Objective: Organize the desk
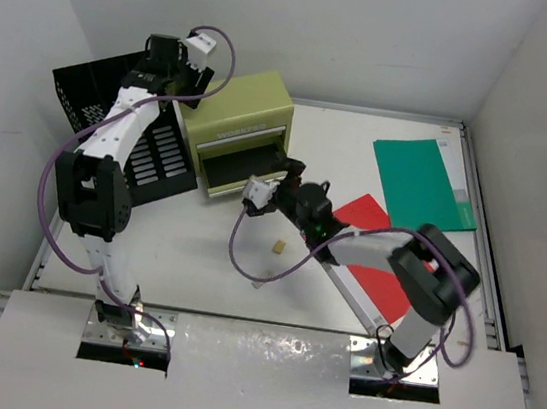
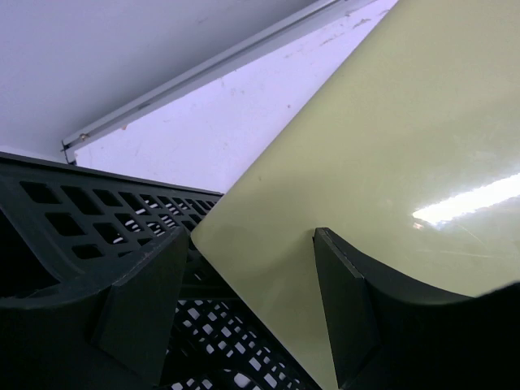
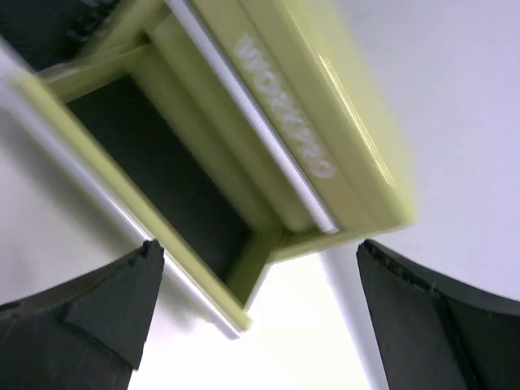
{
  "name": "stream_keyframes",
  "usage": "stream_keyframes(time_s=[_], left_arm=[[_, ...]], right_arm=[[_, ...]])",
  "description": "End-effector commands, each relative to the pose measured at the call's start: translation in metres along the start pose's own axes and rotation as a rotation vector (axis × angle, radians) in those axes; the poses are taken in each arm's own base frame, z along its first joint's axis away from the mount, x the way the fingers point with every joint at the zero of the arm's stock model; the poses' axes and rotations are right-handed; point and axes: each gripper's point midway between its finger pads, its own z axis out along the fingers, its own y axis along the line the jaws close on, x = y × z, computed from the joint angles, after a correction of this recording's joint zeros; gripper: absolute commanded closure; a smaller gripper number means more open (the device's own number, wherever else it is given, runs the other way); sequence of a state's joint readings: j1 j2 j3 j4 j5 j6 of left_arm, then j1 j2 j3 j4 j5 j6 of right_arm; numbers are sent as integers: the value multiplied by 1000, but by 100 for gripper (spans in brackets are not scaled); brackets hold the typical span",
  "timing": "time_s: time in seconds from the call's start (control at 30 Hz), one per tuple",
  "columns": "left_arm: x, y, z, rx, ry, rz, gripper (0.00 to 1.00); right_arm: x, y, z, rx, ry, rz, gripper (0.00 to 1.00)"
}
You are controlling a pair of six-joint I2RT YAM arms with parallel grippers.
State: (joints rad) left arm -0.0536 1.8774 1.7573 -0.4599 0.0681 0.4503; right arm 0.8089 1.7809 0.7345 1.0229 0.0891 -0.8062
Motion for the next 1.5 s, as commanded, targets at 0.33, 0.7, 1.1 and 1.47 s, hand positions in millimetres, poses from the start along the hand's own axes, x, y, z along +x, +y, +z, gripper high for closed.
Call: stream_keyframes(time_s=[0.33, 0.7, 1.1, 1.47], left_arm=[[-34, -28, -75, 129, -94, -42, 33], [-14, -29, -114, 88, -96, 0, 33], [-19, -25, -117, 65, -123, 27, 33], [-16, -20, -133, 36, -83, 3, 33]], right_arm=[[1, 109, -84, -774, 518, 587, 4], [31, 139, -103, -843, 691, 586, 27], [32, 141, -103, -939, 786, 570, 24], [28, 132, -101, -952, 743, 529, 23]])
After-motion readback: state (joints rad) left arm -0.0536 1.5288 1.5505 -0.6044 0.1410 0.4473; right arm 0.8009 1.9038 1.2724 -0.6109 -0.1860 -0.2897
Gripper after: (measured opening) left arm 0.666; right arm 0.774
